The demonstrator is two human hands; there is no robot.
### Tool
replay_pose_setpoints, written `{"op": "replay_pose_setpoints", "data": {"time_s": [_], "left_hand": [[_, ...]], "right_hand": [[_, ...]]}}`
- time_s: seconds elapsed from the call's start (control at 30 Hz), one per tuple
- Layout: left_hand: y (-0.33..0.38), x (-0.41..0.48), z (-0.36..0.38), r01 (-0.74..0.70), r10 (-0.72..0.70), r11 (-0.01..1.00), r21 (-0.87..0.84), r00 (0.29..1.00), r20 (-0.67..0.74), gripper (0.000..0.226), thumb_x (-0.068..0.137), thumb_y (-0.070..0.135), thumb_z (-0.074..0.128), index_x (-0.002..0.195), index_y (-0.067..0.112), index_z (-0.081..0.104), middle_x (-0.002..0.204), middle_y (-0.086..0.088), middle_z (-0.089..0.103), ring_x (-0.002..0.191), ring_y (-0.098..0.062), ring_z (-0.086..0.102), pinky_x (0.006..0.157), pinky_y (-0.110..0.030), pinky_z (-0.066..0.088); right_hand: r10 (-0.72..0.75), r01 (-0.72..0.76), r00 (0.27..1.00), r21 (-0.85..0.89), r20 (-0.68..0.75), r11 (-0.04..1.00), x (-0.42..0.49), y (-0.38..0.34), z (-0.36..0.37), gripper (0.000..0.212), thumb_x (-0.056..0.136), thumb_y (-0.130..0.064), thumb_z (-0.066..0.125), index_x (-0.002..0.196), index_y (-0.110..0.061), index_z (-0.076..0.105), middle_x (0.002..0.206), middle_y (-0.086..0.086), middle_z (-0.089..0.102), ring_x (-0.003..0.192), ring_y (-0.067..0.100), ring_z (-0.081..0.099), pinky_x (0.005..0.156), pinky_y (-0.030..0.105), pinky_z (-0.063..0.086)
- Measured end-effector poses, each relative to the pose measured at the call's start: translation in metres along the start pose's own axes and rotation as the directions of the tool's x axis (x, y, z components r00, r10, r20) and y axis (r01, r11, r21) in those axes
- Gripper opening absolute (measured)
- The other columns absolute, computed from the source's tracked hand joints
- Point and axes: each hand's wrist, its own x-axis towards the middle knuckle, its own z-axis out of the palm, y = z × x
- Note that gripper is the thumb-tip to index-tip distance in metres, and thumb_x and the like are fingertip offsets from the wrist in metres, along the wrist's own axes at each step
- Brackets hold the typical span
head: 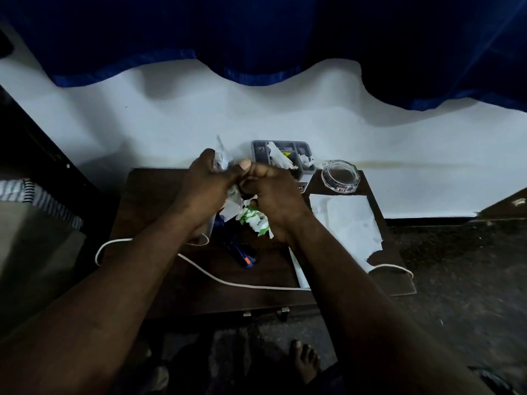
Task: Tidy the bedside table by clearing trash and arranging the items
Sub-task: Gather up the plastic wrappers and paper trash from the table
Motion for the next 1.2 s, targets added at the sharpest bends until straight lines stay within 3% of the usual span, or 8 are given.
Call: {"op": "replay_pose_setpoints", "data": {"time_s": [0.1,0.2,0.33,0.53,0.67,0.8,1.03,1.2], "left_hand": [[0.001,0.006,-0.006,0.001,-0.003,0.999,-0.033,0.996,-0.088,0.045,0.082,0.044,0.07,0.105,0.007,0.061,0.104,-0.021,0.073,0.099,-0.04,0.072,0.088,-0.064,0.057],[0.001,0.013,-0.017,-0.002,-0.019,0.996,-0.091,0.972,-0.235,0.016,0.092,0.008,0.06,0.102,0.016,0.049,0.09,-0.003,0.079,0.079,-0.017,0.077,0.064,-0.036,0.062],[-0.003,0.013,-0.026,-0.046,0.073,0.983,0.176,0.986,-0.149,0.057,0.089,-0.011,0.052,0.123,0.035,0.054,0.092,0.008,0.072,0.067,0.001,0.067,0.049,-0.014,0.047],[-0.013,0.008,-0.013,-0.241,0.144,0.661,0.711,0.97,0.195,0.032,0.084,0.047,0.078,0.109,0.028,0.075,0.108,0.006,0.067,0.097,-0.015,0.062,0.083,-0.029,0.049],[-0.018,0.002,-0.001,-0.257,0.135,0.331,0.908,0.965,0.224,0.025,0.088,0.034,0.069,0.111,0.025,0.073,0.117,-0.007,0.07,0.107,-0.032,0.068,0.087,-0.04,0.057],[-0.023,0.003,0.005,-0.233,0.111,0.183,0.955,0.97,0.216,0.024,0.093,0.028,0.063,0.112,0.019,0.074,0.12,-0.01,0.069,0.109,-0.034,0.068,0.086,-0.041,0.055],[-0.024,0.01,0.014,-0.235,0.06,0.129,0.963,0.972,0.229,0.028,0.093,0.017,0.061,0.12,0.016,0.072,0.125,-0.011,0.067,0.112,-0.034,0.066,0.087,-0.044,0.056],[-0.019,0.016,0.011,-0.27,0.148,0.266,0.925,0.96,0.238,0.033,0.09,0.022,0.061,0.123,0.018,0.069,0.126,-0.013,0.061,0.118,-0.038,0.06,0.093,-0.045,0.053]], "right_hand": [[0.042,-0.041,0.999,0.064,-0.011,0.997,0.002,-0.007,-0.005,0.014,0.09,-0.004,0.069,0.092,-0.016,0.062,0.085,0.004,0.074,0.062,0.007,0.062,0.051,0.016,0.045],[0.002,0.009,0.988,0.067,-0.151,0.998,0.009,-0.007,-0.023,0.016,0.09,0.004,0.062,0.099,-0.009,0.057,0.087,0.006,0.08,0.059,0.008,0.065,0.052,0.017,0.049],[-0.049,-0.043,0.952,-0.289,-0.303,0.956,0.019,0.007,-0.05,0.014,0.087,-0.003,0.059,0.095,-0.013,0.066,0.079,-0.001,0.078,0.081,0.02,0.074,0.08,0.041,0.061],[-0.142,-0.062,0.967,-0.731,-0.214,0.68,0.017,0.026,-0.072,0.013,0.084,-0.022,0.068,0.073,-0.027,0.071,0.075,-0.011,0.072,0.08,0.012,0.069,0.07,0.025,0.052],[-0.129,-0.14,0.941,-0.705,-0.314,0.695,0.015,0.028,-0.086,0.009,0.082,-0.019,0.07,0.073,-0.02,0.072,0.076,0.005,0.076,0.081,0.03,0.074,0.078,0.045,0.062],[-0.174,-0.109,0.94,-0.738,-0.295,0.666,0.014,0.03,-0.087,0.023,0.082,-0.025,0.077,0.063,-0.026,0.063,0.076,0.001,0.076,0.079,0.027,0.074,0.078,0.044,0.062],[-0.183,-0.085,0.954,-0.799,-0.238,0.596,0.018,0.035,-0.082,0.016,0.084,-0.034,0.074,0.073,-0.03,0.063,0.093,-0.005,0.075,0.093,0.019,0.069,0.084,0.037,0.059],[-0.192,-0.083,0.952,-0.805,-0.238,0.587,0.022,0.034,-0.082,0.01,0.086,-0.034,0.072,0.083,-0.025,0.07,0.094,-0.004,0.076,0.096,0.022,0.07,0.086,0.041,0.059]]}}
